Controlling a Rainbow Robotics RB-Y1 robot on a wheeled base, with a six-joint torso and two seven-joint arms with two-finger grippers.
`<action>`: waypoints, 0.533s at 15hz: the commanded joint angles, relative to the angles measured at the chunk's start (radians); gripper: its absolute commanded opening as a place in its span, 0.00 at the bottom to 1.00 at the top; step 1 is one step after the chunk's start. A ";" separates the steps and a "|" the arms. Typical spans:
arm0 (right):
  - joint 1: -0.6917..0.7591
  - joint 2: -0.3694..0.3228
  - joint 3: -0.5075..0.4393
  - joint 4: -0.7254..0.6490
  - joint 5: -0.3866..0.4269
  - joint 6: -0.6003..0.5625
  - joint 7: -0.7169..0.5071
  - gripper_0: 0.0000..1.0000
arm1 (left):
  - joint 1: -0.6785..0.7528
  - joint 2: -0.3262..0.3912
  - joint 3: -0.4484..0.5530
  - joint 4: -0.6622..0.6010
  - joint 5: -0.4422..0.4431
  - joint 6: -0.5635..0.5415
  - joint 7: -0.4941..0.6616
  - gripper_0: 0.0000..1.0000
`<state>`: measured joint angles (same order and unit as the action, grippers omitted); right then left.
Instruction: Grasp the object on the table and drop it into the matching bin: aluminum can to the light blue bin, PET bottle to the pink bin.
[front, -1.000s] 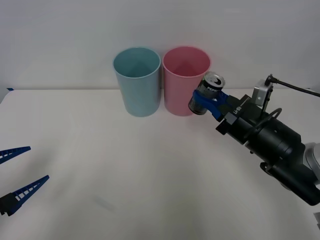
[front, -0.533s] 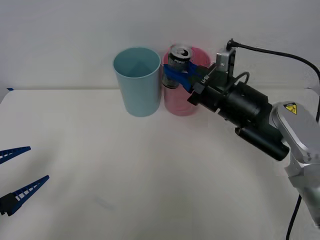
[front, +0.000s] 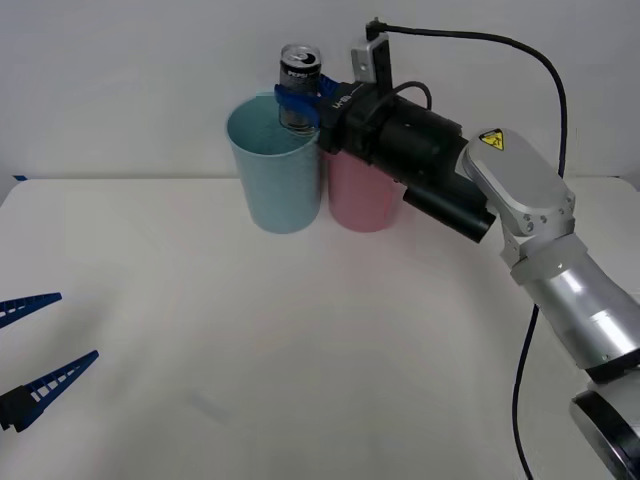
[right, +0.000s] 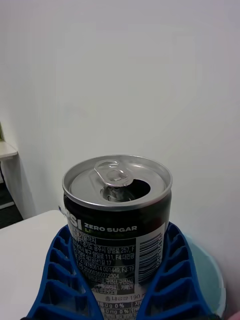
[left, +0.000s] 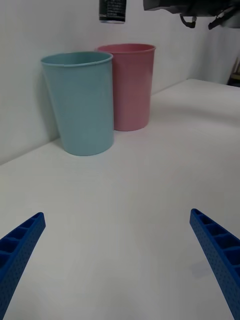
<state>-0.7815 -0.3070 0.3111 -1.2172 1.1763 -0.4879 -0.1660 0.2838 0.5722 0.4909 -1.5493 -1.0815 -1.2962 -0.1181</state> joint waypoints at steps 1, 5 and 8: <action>-0.107 0.058 0.002 0.150 0.025 0.037 0.022 0.00 | 0.000 0.000 0.000 0.000 0.000 0.000 0.000 1.00; -0.229 0.126 0.003 0.338 0.014 0.108 0.122 0.00 | 0.000 0.000 0.000 0.000 0.000 0.000 0.000 1.00; -0.292 0.160 0.003 0.432 0.016 0.154 0.138 0.00 | 0.000 0.000 0.000 0.000 0.000 0.000 0.000 1.00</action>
<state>-1.0609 -0.1544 0.3137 -0.8046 1.1910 -0.3460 -0.0315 0.2838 0.5722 0.4909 -1.5493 -1.0815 -1.2962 -0.1181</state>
